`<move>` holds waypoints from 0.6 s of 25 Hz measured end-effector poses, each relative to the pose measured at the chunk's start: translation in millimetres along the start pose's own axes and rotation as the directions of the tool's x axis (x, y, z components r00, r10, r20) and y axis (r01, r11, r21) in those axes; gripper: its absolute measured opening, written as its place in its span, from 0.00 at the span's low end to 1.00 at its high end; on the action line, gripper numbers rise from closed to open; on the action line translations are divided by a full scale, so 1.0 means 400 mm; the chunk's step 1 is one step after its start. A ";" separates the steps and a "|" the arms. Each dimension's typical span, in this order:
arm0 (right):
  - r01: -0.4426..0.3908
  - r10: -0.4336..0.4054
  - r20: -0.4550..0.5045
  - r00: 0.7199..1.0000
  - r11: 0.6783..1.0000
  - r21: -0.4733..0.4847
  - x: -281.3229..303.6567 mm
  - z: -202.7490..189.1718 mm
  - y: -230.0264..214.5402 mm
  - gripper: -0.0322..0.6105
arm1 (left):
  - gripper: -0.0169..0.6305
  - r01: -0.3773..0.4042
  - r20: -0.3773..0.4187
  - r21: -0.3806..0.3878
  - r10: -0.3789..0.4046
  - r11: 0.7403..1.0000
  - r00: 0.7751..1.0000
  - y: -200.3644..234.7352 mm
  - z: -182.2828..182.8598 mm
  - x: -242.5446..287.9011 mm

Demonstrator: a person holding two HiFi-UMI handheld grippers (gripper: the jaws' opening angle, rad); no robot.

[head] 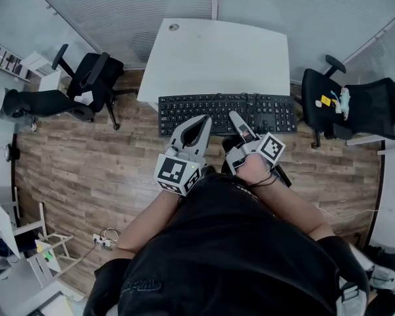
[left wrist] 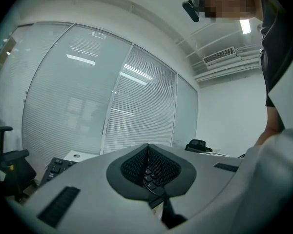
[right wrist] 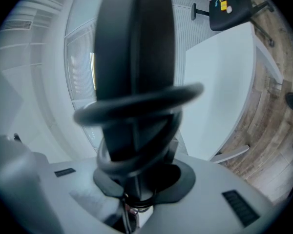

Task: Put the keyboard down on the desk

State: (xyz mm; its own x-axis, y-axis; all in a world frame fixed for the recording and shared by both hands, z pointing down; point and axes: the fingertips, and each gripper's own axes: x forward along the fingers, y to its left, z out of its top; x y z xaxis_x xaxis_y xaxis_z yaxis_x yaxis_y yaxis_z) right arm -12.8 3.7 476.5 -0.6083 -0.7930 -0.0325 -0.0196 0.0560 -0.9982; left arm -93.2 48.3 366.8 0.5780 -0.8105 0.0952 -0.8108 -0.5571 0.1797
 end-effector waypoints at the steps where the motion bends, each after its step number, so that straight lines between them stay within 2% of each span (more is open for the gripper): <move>1: 0.004 -0.004 -0.005 1.000 1.000 0.003 0.006 -0.004 -0.004 0.19 | 0.05 -0.002 0.000 -0.001 0.002 1.000 1.000 0.005 0.000 0.000; 8: 0.007 -0.007 -0.036 0.999 1.000 -0.003 0.042 -0.022 -0.009 0.19 | 0.05 -0.026 0.005 -0.013 0.027 1.000 1.000 0.039 -0.002 -0.007; 15: 0.011 -0.010 -0.038 0.999 1.000 0.008 0.067 0.012 -0.021 0.19 | 0.05 -0.037 0.002 -0.003 0.037 0.999 0.999 0.054 0.002 0.031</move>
State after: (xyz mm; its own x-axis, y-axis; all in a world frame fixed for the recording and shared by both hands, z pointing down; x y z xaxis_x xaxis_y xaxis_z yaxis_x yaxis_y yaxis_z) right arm -25.1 -21.0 483.6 -0.6382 -0.7696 -0.0202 -0.0198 0.0426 -0.9989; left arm -103.7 26.0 371.2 0.5475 -0.8308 0.1001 -0.8312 -0.5262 0.1794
